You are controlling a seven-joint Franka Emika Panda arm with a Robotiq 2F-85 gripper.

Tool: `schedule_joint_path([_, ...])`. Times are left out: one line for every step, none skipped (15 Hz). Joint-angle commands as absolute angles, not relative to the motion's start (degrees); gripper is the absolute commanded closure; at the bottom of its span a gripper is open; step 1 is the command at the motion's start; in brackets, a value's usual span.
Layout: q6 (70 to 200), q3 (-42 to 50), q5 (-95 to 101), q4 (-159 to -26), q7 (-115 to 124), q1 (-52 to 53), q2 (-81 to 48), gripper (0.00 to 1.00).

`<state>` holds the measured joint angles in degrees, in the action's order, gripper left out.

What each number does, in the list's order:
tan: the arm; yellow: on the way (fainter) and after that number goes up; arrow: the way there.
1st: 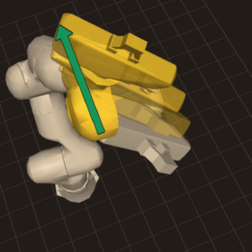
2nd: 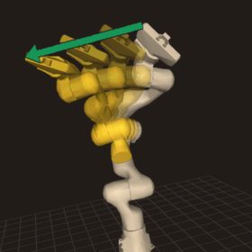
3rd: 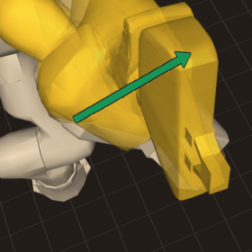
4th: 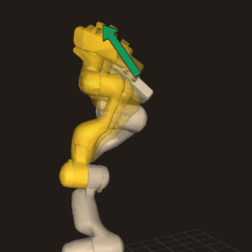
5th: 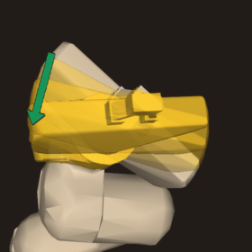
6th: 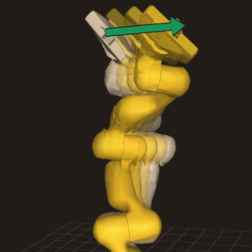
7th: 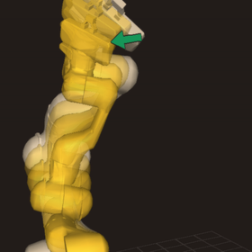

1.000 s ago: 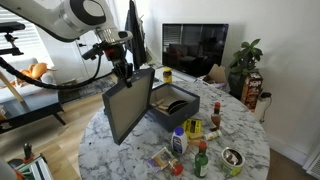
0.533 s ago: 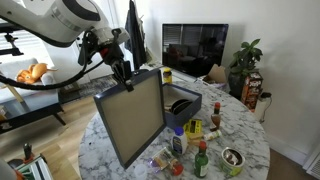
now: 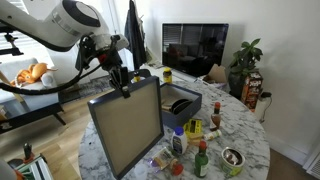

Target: Remove the lid from the gray shoe box and place it on the table

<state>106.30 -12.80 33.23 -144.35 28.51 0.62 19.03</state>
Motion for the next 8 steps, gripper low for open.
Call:
schedule_joint_path([106.2,-12.8,34.8,-145.2,30.8,1.6,19.0,0.99])
schedule_joint_path([106.8,-13.2,35.0,-145.9,31.4,2.0,19.5,0.99])
schedule_joint_path([107.0,-13.8,35.1,-146.7,32.2,2.5,20.0,0.99])
schedule_joint_path([107.0,-14.2,34.8,-147.1,32.9,3.0,20.1,0.99])
schedule_joint_path([106.3,-15.3,35.3,-147.6,34.6,3.5,20.1,0.99])
schedule_joint_path([105.8,-15.8,34.9,-147.7,35.4,4.1,19.7,0.99])
schedule_joint_path([105.6,-16.6,35.3,-148.1,37.2,4.6,19.3,0.99])
schedule_joint_path([105.7,-17.4,35.6,-148.4,39.3,5.0,18.7,0.99])
